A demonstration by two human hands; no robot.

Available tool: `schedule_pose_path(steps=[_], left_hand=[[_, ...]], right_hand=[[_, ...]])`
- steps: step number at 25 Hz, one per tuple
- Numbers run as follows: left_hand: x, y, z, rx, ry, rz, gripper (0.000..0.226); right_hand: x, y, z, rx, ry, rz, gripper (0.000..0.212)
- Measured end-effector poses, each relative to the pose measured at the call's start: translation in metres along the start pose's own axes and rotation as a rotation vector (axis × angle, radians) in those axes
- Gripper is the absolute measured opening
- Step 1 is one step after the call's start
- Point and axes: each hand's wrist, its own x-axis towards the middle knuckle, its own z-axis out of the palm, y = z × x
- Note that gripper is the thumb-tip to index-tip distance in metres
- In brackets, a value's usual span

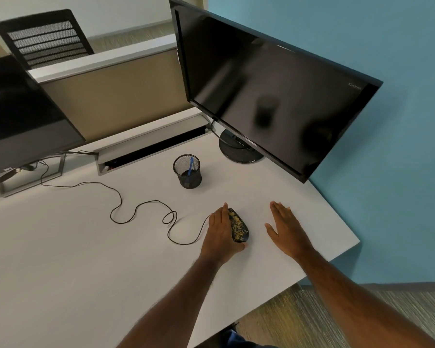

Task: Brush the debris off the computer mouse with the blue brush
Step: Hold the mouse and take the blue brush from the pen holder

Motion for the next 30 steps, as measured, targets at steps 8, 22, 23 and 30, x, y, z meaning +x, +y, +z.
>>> schedule_pose_path(steps=[8,22,23,30], left_hand=[[-0.011,-0.022,-0.024,-0.016,0.079,-0.006,0.131],[-0.025,-0.067,-0.058,-0.044,0.157,-0.058,0.130],[-0.024,-0.071,-0.062,-0.047,0.161,-0.062,0.130],[-0.017,-0.091,-0.083,-0.064,0.199,-0.079,0.129]], right_hand=[[0.032,-0.043,-0.006,-0.013,0.189,-0.131,0.034],[0.111,-0.161,-0.016,0.290,0.188,-0.123,0.012],[0.116,-0.170,-0.018,0.334,0.204,-0.122,0.011],[0.158,-0.214,-0.027,0.356,0.261,-0.026,0.020]])
